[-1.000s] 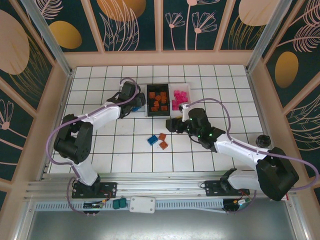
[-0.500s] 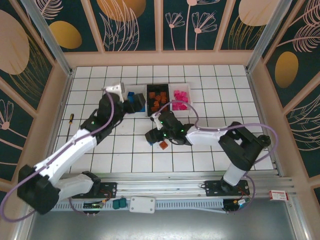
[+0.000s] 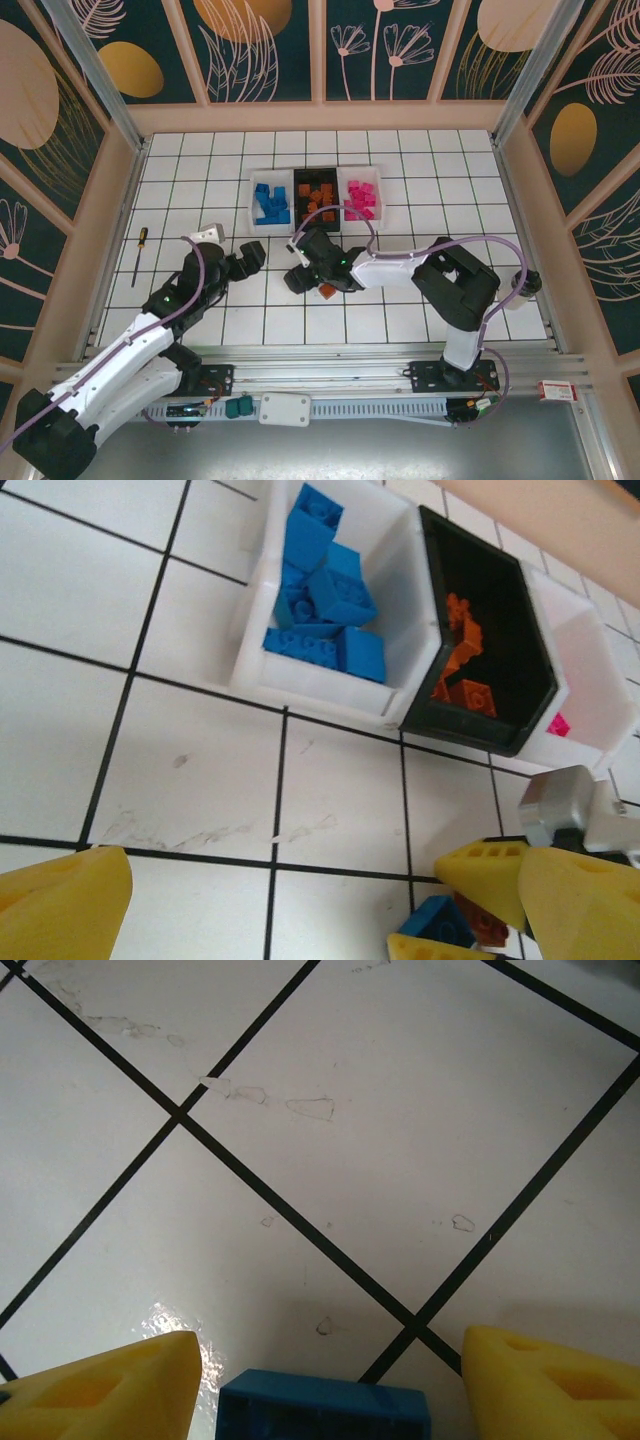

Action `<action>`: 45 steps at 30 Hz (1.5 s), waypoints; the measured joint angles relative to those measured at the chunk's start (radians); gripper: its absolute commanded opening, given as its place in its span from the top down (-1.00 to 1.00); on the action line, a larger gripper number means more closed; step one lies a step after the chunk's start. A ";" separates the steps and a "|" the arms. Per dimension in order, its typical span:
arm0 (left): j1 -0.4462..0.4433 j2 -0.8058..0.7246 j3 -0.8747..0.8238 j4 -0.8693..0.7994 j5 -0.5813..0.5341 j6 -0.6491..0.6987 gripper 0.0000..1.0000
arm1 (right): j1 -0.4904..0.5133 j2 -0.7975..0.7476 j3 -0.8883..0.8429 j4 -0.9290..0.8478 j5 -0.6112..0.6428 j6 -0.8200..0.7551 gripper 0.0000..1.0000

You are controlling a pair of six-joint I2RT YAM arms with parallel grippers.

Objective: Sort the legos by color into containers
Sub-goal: Pick up the lego from the bottom-center of the table, then place the lego in the container.

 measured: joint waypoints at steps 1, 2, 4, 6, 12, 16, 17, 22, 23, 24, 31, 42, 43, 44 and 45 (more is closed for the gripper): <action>0.000 0.000 -0.003 -0.006 -0.005 -0.002 -0.97 | 0.003 0.002 0.002 -0.001 0.010 -0.005 -0.31; 0.000 0.000 -0.005 -0.010 -0.007 -0.005 -0.97 | 0.006 0.003 0.002 -0.002 0.017 -0.007 -0.31; 0.000 0.000 -0.005 -0.014 -0.012 -0.006 -0.98 | 0.014 0.006 0.003 -0.010 0.038 -0.012 -0.32; 0.000 0.000 -0.005 -0.015 -0.019 -0.006 -0.98 | 0.023 0.007 0.006 -0.017 0.058 -0.017 -0.34; 0.000 -0.001 -0.005 -0.020 -0.034 -0.006 -0.97 | 0.047 0.009 0.008 -0.052 0.111 -0.047 -0.14; 0.000 0.000 -0.005 -0.022 -0.036 -0.006 -0.98 | 0.047 0.008 0.008 -0.063 0.125 -0.065 0.07; 0.000 0.000 -0.005 -0.022 -0.036 -0.006 -0.98 | 0.047 0.008 0.009 -0.062 0.125 -0.068 0.11; 0.000 0.000 -0.005 -0.022 -0.036 -0.006 -0.98 | 0.039 -0.003 0.010 -0.060 0.103 -0.082 0.20; 0.000 0.000 -0.005 -0.022 -0.036 -0.006 -0.98 | 0.033 -0.010 0.011 -0.056 0.090 -0.082 0.21; 0.000 0.000 -0.005 -0.022 -0.037 -0.006 -0.98 | 0.023 -0.021 0.016 -0.053 0.074 -0.082 0.21; 0.000 0.009 -0.005 -0.022 -0.032 -0.010 -0.98 | -0.115 -0.021 0.223 0.032 -0.052 -0.069 0.21; 0.000 0.040 -0.005 -0.018 0.029 -0.013 -0.97 | -0.222 0.333 0.703 0.044 -0.098 -0.023 -0.07; 0.000 0.047 -0.005 -0.016 0.036 -0.013 -0.97 | -0.226 0.349 0.720 0.034 -0.104 -0.016 -0.19; 0.000 0.056 -0.005 -0.013 0.048 -0.013 -0.97 | -0.232 0.363 0.737 0.026 -0.109 -0.006 -0.28; -0.001 0.066 -0.005 -0.010 0.054 -0.013 -0.97 | -0.238 0.370 0.748 0.023 -0.117 0.003 -0.34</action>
